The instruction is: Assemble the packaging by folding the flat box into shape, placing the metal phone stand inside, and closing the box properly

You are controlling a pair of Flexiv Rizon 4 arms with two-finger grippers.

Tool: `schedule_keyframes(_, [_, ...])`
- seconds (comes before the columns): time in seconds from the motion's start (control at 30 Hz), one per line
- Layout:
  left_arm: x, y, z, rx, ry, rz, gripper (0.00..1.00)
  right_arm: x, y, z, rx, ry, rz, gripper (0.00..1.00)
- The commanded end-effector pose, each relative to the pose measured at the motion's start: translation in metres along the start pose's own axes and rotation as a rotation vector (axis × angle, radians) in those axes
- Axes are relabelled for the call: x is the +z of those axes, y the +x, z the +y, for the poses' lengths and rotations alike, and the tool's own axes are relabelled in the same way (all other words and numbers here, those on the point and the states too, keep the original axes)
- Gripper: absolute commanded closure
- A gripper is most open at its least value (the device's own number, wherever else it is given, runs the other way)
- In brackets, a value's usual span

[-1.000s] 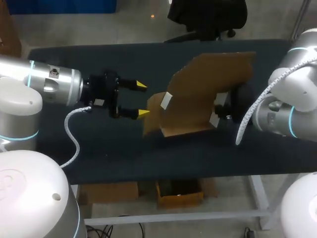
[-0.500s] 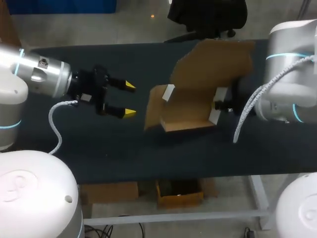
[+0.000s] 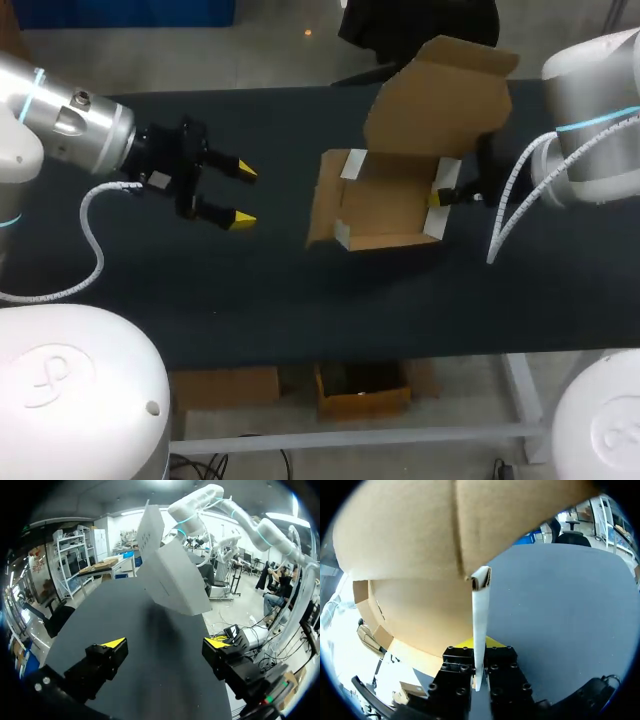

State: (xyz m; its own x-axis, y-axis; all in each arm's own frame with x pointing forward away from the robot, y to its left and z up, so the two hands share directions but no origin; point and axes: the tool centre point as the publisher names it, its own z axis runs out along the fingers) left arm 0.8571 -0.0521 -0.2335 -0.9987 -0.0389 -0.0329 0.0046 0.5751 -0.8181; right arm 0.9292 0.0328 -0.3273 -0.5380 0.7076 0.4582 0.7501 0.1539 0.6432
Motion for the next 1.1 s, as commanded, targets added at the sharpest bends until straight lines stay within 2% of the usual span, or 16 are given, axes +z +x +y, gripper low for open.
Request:
schedule_keyframes(0.03, [-0.002, -0.004, 0.001, -0.011, -0.02, 0.017, 0.0, -0.006, 0.002, 0.007, 0.014, 0.373, 0.066, 1.0])
schedule_keyframes(0.33, [-0.004, -0.006, 0.006, -0.026, -0.055, 0.02, 0.0, -0.006, 0.006, 0.008, 0.035, 0.532, 0.027, 1.0])
schedule_keyframes(0.53, [-0.005, -0.007, 0.009, -0.05, -0.08, 0.034, 0.0, -0.008, 0.013, -0.001, 0.052, 0.646, -0.015, 1.0])
schedule_keyframes(1.1, [-0.005, -0.007, 0.009, -0.05, -0.08, 0.034, 0.0, -0.009, 0.013, -0.003, 0.055, 0.647, -0.019, 1.0])
